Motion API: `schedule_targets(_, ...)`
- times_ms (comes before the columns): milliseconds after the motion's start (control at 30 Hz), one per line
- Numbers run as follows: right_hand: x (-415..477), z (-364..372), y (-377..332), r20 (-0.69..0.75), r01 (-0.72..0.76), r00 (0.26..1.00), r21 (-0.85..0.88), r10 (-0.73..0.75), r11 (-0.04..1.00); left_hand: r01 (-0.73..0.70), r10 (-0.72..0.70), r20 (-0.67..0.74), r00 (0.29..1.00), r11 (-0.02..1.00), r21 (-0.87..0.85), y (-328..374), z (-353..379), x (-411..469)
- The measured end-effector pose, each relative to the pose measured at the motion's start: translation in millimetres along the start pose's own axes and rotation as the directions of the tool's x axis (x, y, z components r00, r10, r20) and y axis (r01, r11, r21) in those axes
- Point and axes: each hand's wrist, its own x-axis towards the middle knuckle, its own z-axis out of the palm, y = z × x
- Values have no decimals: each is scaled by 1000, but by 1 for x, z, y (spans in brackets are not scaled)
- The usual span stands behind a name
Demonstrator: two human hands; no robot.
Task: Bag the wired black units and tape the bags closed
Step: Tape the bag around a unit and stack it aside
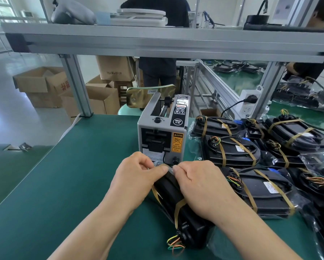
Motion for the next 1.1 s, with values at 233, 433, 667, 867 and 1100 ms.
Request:
schedule_targets(233,-2,-5,-2,-12,23,1000,30,-23,999,13,-11,68,998,999,-29,0,1,0)
schedule_targets(433,-6,-3,-4,58,-41,997,16,40,999,53,-46,91,995,995,-80,-3,-5,7)
schedule_targets(667,2,-8,-13,221,-82,969,-125,108,989,51,-40,76,996,988,-144,-4,-9,5)
schedule_targets(867,-11,-34,12,255,-150,961,165,104,975,-75,47,-139,989,976,-204,-10,-30,-18)
schedule_targets(1100,-54,-42,48,200,-110,975,812,-95,574,-171,130,-170,977,952,-254,-6,-46,-56)
